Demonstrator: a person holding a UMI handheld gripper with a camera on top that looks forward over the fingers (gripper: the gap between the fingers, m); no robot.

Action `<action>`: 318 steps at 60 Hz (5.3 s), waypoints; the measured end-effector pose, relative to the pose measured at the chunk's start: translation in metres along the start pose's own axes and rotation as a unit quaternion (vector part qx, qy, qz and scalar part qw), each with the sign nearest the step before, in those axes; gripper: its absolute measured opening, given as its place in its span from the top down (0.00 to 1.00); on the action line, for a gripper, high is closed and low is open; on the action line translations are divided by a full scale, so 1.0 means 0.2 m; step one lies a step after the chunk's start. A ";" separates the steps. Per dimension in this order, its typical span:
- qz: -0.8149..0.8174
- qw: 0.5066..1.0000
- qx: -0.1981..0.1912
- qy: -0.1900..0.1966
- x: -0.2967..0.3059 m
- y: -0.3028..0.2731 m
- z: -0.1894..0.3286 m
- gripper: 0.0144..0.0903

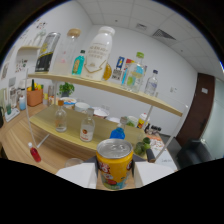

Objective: Make me a cup of Vodka Sunrise.

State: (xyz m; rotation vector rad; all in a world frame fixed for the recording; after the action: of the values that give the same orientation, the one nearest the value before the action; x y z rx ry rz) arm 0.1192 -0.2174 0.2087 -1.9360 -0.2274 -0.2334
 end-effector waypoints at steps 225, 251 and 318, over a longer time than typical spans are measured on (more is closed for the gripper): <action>0.152 0.988 -0.031 0.014 -0.45 0.40 -0.32 0.05; 0.149 0.987 0.034 -0.039 -0.78 -0.26 -0.02 0.05; 0.139 0.989 0.038 -0.028 -0.78 -0.43 0.10 0.72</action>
State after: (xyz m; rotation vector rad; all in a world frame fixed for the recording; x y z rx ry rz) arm -0.0525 -0.1746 0.2359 -1.8757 -0.0023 0.0144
